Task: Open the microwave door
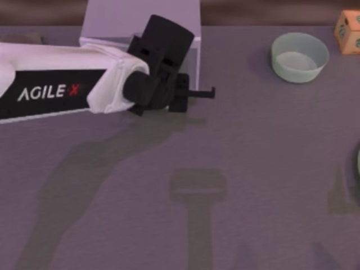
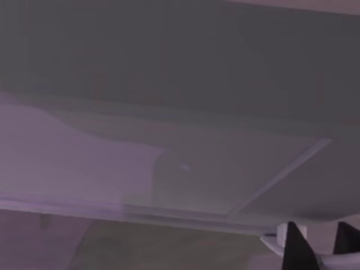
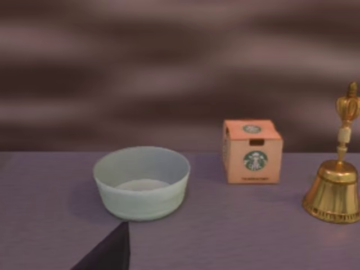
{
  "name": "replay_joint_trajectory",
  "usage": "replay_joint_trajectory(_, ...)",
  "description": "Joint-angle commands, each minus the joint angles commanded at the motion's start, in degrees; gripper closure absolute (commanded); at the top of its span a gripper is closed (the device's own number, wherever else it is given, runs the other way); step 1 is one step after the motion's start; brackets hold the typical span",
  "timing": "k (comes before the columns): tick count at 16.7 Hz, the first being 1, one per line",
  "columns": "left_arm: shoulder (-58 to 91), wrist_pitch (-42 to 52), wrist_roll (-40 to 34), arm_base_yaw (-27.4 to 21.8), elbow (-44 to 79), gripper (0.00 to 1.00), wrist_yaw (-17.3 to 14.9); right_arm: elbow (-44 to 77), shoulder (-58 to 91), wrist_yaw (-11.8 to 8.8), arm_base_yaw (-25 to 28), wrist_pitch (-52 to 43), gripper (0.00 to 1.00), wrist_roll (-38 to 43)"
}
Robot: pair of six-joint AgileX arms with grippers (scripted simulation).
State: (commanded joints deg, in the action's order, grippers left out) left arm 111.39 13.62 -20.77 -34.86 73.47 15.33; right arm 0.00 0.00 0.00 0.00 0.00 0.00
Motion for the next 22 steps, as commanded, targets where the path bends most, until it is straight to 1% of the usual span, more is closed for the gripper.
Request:
replay_joint_trajectory(17,0.0,0.0,0.0,0.0,0.0,1.0,0.0,0.0,0.0,0.0,0.0,0.0,0.0,0.0)
replay_joint_trajectory(22,-1.3,-1.1,1.5,0.2,-1.5,1.0,-1.5,0.0,0.0,0.0,0.0,0.0,0.0,0.0)
